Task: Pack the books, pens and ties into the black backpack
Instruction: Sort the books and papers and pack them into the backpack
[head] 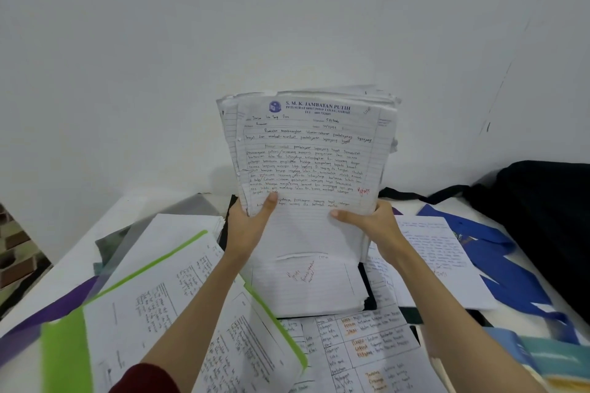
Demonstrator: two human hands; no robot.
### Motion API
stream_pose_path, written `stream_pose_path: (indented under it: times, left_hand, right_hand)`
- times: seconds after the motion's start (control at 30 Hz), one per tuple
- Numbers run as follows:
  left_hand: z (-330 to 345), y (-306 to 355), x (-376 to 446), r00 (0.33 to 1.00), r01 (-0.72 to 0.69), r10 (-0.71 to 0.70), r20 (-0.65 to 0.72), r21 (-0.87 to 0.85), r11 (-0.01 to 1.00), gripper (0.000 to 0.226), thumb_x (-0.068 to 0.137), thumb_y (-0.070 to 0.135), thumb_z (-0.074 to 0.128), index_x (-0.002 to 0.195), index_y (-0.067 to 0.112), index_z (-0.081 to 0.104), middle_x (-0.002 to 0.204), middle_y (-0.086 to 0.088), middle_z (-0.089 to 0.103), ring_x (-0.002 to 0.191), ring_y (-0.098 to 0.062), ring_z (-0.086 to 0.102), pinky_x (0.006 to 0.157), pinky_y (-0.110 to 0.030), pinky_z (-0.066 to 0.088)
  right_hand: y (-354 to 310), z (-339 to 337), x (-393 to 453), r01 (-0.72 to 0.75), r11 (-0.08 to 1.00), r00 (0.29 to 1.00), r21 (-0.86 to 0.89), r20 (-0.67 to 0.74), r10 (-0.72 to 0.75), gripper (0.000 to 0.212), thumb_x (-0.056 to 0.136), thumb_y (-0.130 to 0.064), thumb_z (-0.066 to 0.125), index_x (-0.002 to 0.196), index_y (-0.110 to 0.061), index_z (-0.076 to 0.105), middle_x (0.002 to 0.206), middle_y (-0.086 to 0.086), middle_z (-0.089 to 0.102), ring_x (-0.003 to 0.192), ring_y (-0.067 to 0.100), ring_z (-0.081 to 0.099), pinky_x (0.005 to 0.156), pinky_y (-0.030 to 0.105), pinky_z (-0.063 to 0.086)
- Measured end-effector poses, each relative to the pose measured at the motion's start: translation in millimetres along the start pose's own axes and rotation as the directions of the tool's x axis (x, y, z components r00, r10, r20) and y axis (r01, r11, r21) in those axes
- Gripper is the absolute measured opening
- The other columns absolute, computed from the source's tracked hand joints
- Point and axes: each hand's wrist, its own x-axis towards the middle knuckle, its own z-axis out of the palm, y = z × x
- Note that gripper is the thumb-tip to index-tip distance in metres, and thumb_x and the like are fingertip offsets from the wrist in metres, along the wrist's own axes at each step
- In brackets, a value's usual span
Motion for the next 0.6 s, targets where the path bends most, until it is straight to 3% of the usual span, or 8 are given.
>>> stream_pose_path:
  times: [0.1, 0.23, 0.4, 0.53, 0.6]
  left_hand:
    - [2.4, -7.9, -4.5, 0.999, -0.005, 0.005, -0.036, 0.016, 1.000, 0.046, 0.083, 0.032, 0.066, 0.123, 0.012, 0.056, 0.114, 0.007, 0.063, 0.106, -0.005, 0.057, 0.076, -0.001, 0.042]
    - [6.7, -13.5, -6.6, 0.997, -0.012, 0.011, -0.083, -0.018, 1.000, 0.053, 0.080, 0.038, 0.064, 0.125, 0.013, 0.055, 0.116, 0.008, 0.062, 0.109, -0.004, 0.056, 0.086, -0.009, 0.042]
    - [12.0, -13.7, -5.0, 0.988, -0.042, 0.042, -0.149, 0.000, 0.999, 0.043, 0.084, 0.033, 0.065, 0.121, 0.013, 0.058, 0.110, 0.011, 0.063, 0.104, -0.002, 0.057, 0.078, -0.001, 0.043]
    - [6.3, 6.9, 2.4, 0.983, -0.037, 0.045, -0.178, 0.047, 0.998, 0.041, 0.082, 0.036, 0.068, 0.116, 0.014, 0.063, 0.107, 0.006, 0.066, 0.102, -0.008, 0.061, 0.087, -0.022, 0.049]
    - [-0.7, 27.1, 7.6, 0.988, -0.057, 0.061, -0.142, 0.033, 0.998, 0.040, 0.081, 0.036, 0.069, 0.113, 0.013, 0.065, 0.105, 0.005, 0.068, 0.098, -0.008, 0.064, 0.085, -0.025, 0.052]
  right_hand:
    - [-3.7, 2.3, -0.6, 0.017, 0.999, 1.000, 0.027, -0.006, -0.016, 0.053, 0.056, -0.029, 0.085, 0.104, -0.014, 0.069, 0.098, -0.003, 0.073, 0.094, 0.011, 0.068, 0.081, 0.026, 0.053]
    - [-6.1, 8.1, -5.1, 0.045, 0.998, 0.999, 0.045, -0.024, -0.044, 0.036, 0.060, -0.036, 0.079, 0.092, -0.022, 0.069, 0.090, -0.009, 0.073, 0.089, 0.006, 0.068, 0.072, 0.018, 0.051]
    - [-3.2, 16.6, -9.7, 0.095, 0.994, 0.993, 0.047, -0.067, -0.092, 0.031, 0.065, -0.033, 0.081, 0.092, -0.021, 0.071, 0.089, -0.009, 0.074, 0.084, 0.002, 0.069, 0.066, 0.014, 0.051]
    - [-19.0, 31.2, -6.2, 0.149, 0.989, 0.965, -0.009, -0.218, -0.148, 0.018, 0.069, -0.031, 0.083, 0.077, -0.022, 0.069, 0.083, -0.002, 0.072, 0.081, 0.014, 0.069, 0.070, 0.028, 0.056]
    - [-42.2, 33.1, -2.7, 0.193, 0.978, 0.960, -0.084, -0.192, -0.206, 0.014, 0.072, -0.032, 0.080, 0.072, -0.024, 0.068, 0.079, -0.003, 0.071, 0.078, 0.015, 0.069, 0.071, 0.030, 0.057]
